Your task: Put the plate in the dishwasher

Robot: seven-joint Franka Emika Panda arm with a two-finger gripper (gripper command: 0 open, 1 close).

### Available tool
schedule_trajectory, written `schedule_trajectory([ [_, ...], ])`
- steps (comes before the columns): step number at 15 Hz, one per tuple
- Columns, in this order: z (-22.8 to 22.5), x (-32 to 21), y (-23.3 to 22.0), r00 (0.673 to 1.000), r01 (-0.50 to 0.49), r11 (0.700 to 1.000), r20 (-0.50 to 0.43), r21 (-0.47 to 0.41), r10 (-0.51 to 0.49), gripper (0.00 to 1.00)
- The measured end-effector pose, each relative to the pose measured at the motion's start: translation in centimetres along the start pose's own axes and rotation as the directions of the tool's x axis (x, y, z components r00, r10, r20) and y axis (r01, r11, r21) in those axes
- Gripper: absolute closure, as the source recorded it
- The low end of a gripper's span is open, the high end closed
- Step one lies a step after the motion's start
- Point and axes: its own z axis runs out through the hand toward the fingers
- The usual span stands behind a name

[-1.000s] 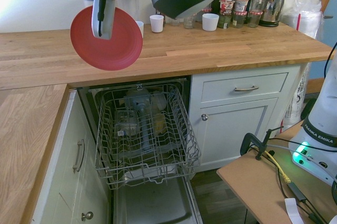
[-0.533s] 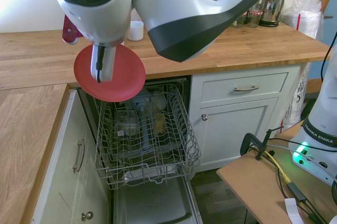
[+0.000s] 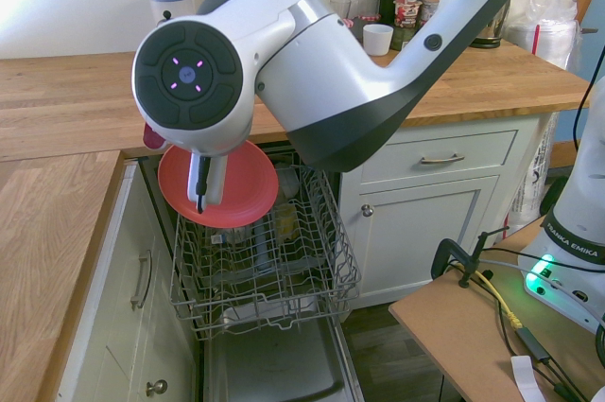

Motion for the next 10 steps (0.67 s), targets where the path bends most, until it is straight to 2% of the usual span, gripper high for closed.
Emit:
schedule_trajectory([
  [10,5.5,-5.0,-4.1,1.0,0.026,0.999,0.003,-0.043,-0.026,1.0],
])
